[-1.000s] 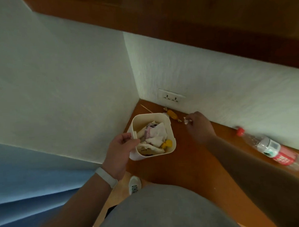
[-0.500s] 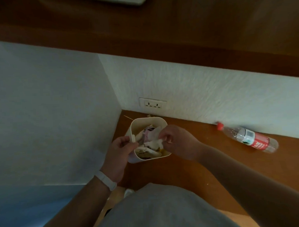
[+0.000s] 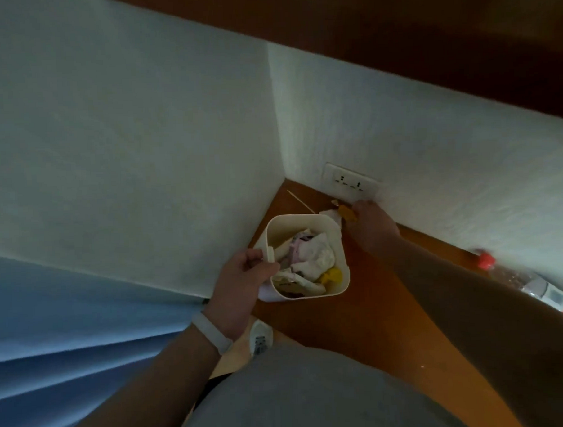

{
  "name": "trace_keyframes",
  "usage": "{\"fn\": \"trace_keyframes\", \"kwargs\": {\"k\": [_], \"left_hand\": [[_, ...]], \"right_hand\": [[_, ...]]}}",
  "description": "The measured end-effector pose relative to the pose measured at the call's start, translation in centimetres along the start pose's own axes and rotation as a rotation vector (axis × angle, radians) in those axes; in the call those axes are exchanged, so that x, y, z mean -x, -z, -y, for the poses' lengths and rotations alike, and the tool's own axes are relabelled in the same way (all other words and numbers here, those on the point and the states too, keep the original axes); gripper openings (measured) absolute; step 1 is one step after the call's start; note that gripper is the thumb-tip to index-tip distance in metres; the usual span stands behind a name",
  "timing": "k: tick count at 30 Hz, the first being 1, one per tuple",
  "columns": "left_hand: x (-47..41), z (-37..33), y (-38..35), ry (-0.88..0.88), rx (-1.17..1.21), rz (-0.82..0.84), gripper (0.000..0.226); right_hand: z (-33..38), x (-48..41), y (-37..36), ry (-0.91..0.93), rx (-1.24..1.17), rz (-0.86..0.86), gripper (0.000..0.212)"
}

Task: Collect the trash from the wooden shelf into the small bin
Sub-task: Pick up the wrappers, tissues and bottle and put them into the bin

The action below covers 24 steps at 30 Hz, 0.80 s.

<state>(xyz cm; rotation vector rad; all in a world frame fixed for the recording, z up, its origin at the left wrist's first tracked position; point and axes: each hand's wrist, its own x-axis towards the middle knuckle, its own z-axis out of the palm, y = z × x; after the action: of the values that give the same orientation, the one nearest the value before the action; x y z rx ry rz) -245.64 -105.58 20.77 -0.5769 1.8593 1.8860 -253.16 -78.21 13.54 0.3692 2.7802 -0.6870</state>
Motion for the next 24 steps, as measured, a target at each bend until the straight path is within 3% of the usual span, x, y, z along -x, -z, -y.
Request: {"fn": "trace_keyframes", "kwargs": {"k": [5, 9, 16, 24], "left_hand": [[1.1, 0.5, 0.9, -0.019, 0.013, -0.062, 0.041], [1.8, 0.9, 1.5, -0.019, 0.054, -0.070, 0.035], [1.8, 0.7, 1.4, -0.030, 0.027, -0.067, 0.046], [-0.1, -0.5, -0.1, -0.015, 0.008, 0.034, 0.053]], "right_hand": [[0.1, -1.2, -2.1, -0.049, 0.207, 0.016, 0.040], [0.0, -1.3, -2.9, -0.072, 0.226, 0.008, 0.025], [0.5, 1.4, -1.4, -0.084, 0.062, -0.016, 0.014], [2.1, 7.5, 3.8, 0.135, -0.267, -0.135, 0.005]]}}
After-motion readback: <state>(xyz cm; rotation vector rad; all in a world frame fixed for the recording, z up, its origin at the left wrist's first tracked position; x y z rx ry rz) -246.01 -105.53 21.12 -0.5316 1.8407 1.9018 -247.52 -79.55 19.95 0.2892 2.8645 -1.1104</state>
